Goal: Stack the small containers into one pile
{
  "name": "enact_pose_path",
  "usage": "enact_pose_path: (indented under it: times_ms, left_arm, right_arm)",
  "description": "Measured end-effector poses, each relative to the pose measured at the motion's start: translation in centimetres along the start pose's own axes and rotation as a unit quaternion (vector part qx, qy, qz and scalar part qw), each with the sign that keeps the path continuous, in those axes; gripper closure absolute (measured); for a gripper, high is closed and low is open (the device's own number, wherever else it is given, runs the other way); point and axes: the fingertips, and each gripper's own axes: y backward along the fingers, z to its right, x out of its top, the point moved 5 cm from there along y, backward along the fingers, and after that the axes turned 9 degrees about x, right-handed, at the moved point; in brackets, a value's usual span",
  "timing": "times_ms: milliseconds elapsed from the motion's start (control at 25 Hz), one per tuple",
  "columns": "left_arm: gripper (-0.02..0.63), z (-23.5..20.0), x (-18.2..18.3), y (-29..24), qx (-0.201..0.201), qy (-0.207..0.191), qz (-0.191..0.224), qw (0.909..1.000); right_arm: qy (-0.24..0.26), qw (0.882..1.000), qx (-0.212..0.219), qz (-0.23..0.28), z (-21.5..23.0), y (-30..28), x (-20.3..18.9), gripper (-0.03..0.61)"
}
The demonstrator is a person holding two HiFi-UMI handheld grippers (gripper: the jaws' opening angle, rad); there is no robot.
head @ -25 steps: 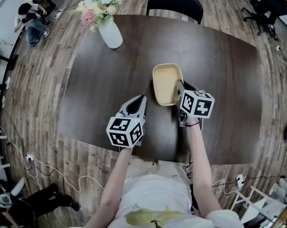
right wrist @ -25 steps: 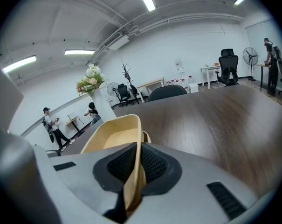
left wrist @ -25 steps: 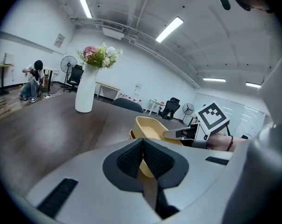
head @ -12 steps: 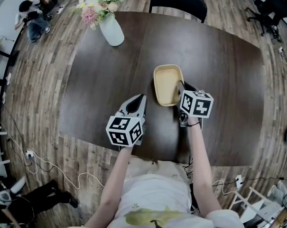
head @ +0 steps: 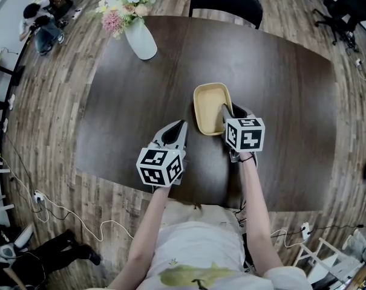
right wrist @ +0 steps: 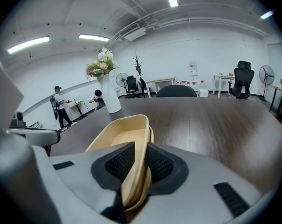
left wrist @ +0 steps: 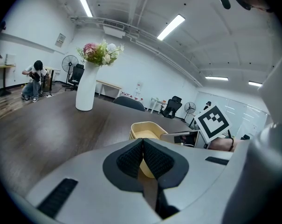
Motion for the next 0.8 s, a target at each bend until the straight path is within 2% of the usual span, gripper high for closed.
enact_pose_path:
  times_ms: [480, 680, 800]
  left_arm:
    - [0.589, 1.1, 0.6, 0.2, -0.014, -0.013, 0.016, 0.9997]
    - [0.589, 1.9, 1.3, 0.7, -0.025, -0.033, 0.034, 0.9986]
    - [0.589, 2.4, 1.7, 1.0, -0.031, -0.044, 0.043, 0.9976]
  right_arm:
    - [0.006, 0.999, -0.006, 0.043, -0.1, 1.5, 0.1, 0.410]
    - [-0.004, 0.996, 0.013, 0.083, -0.5, 3.6, 0.2, 0.413]
    - [0.006, 0.994, 0.026, 0.103, -1.1, 4.9, 0.1, 0.495]
